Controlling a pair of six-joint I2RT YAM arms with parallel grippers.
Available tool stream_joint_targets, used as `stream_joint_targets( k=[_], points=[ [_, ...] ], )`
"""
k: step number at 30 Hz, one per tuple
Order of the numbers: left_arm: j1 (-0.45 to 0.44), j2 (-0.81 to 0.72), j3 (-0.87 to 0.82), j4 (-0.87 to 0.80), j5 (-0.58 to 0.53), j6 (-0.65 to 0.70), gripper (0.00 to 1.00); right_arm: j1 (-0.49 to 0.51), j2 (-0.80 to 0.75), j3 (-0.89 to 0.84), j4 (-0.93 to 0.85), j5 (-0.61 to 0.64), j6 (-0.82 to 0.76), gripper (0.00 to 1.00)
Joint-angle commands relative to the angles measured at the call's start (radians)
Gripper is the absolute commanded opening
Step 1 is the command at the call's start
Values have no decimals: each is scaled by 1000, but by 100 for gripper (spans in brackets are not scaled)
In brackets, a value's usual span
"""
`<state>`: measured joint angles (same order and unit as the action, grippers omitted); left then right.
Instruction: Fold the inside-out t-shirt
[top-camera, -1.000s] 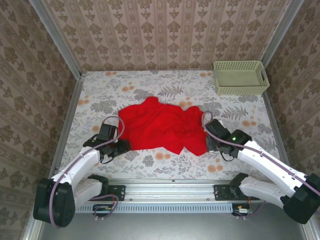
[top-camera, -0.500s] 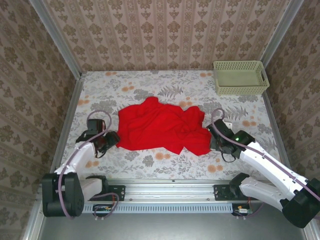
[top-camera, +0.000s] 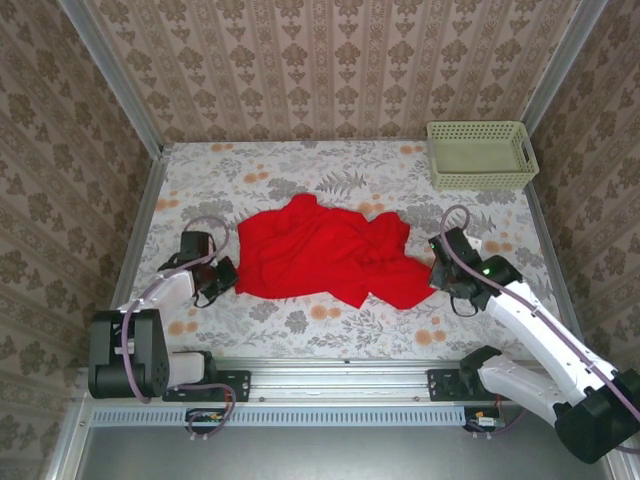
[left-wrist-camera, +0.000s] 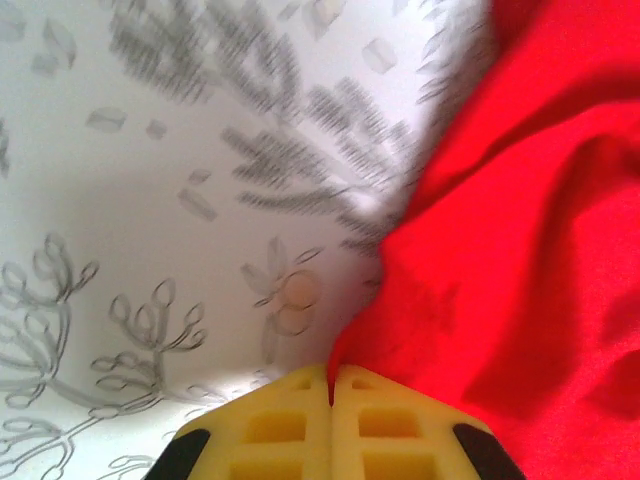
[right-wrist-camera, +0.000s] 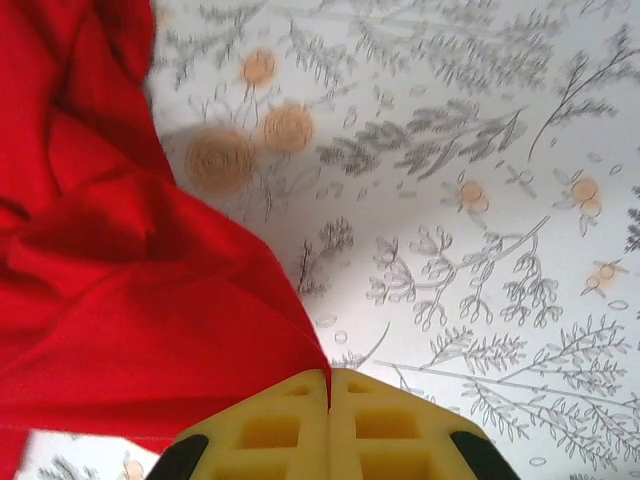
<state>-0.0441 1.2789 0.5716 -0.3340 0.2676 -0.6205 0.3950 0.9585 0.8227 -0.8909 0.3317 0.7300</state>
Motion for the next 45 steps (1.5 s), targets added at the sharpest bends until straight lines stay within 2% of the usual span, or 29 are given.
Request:
stream_joint_targets(
  k=[1,4,6,9,12,14,19,23,26,32,36,39,41,45],
  points=[
    [9,-67,145,-52,27,47,0,-57,14,133,11,28,-100,0],
    [9,-177,270,-73,28,72,0,-82,22,285,4,106,-180,0],
    [8,-274,320,-25,39,81,0,-88,23,388,0,167,-238,0],
    [6,-419,310,144,98,85,0,-93,33,544,-5,249,-321,0],
    [7,-473,223,363,207,27,0,-93,52,667,2,278,-387,0],
    [6,-447,181,416,222,-1,0,-94,58,704,18,286,-410,0],
    [15,-254,205,233,113,68,0,-91,80,663,48,208,-438,0],
    [32,-77,201,307,215,51,0,-64,113,549,70,111,-429,0],
    [27,82,246,345,248,39,0,-40,156,496,91,101,-423,0],
    [41,387,412,311,235,45,3,-45,235,567,82,139,-434,0],
    [44,441,419,356,249,27,6,-48,265,601,86,123,-448,0],
    [51,426,398,382,261,3,0,-45,268,593,89,80,-443,0],
    [68,384,365,399,252,-28,0,-29,250,570,93,54,-441,0],
    [118,283,326,372,231,-63,0,116,247,540,65,105,-424,0]
  ],
)
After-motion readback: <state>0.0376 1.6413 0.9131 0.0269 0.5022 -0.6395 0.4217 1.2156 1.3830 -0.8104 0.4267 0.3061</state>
